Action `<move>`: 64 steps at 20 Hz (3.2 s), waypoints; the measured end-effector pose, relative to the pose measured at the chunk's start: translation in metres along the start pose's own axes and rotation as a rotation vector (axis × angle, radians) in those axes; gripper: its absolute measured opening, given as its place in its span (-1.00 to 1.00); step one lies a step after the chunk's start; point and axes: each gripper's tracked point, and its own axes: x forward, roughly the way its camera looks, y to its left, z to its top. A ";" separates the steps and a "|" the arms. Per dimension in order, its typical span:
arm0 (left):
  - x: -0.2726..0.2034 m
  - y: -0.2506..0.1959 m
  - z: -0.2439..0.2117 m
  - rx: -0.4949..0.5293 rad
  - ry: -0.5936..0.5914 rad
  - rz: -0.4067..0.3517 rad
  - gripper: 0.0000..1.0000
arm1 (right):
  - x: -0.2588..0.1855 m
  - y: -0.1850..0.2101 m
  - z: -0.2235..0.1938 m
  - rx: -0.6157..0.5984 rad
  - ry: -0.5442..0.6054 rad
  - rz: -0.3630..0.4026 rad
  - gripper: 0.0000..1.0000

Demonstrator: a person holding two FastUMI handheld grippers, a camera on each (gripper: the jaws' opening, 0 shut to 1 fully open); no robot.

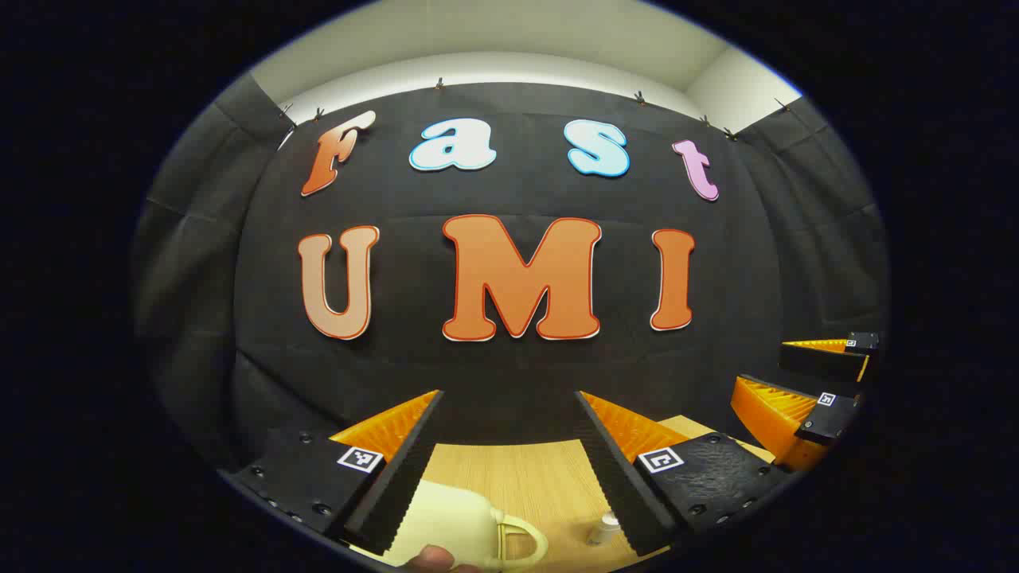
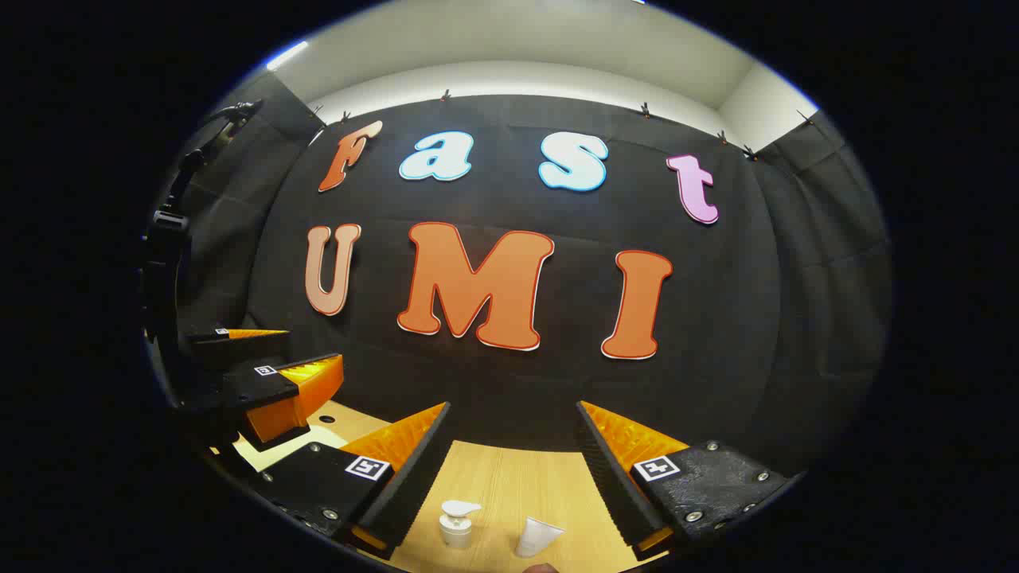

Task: First open the suitcase, pack the skin care products into it, and then close the suitcase.

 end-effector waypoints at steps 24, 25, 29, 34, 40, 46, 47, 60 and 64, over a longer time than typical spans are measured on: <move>0.006 -0.009 -0.066 0.226 0.102 -0.033 0.98 | 0.001 -0.033 -0.022 -0.038 0.039 -0.048 0.91; 0.004 -0.011 -0.076 0.242 0.123 -0.040 0.99 | 0.000 -0.036 -0.023 -0.038 0.041 -0.053 0.91; 0.002 -0.013 -0.109 0.311 0.186 -0.058 0.99 | 0.000 -0.052 -0.027 -0.044 0.047 -0.082 0.92; -0.005 -0.024 -0.149 0.443 0.238 -0.109 0.99 | -0.005 -0.070 -0.030 -0.059 0.052 -0.115 0.92; -0.010 -0.031 -0.202 0.565 0.312 -0.161 0.98 | -0.009 -0.090 -0.036 -0.072 0.068 -0.157 0.91; -0.018 -0.038 -0.252 0.728 0.374 -0.236 0.96 | -0.015 -0.107 -0.045 -0.080 0.090 -0.191 0.91; -0.021 -0.037 -0.260 0.758 0.387 -0.242 0.96 | -0.014 -0.107 -0.047 -0.081 0.092 -0.193 0.91; -0.046 -0.025 -0.316 1.091 0.462 -0.293 0.66 | -0.018 -0.110 -0.062 -0.088 0.124 -0.185 0.92; -0.034 -0.027 -0.323 1.190 0.458 -0.294 0.15 | -0.018 -0.106 -0.065 -0.090 0.128 -0.177 0.92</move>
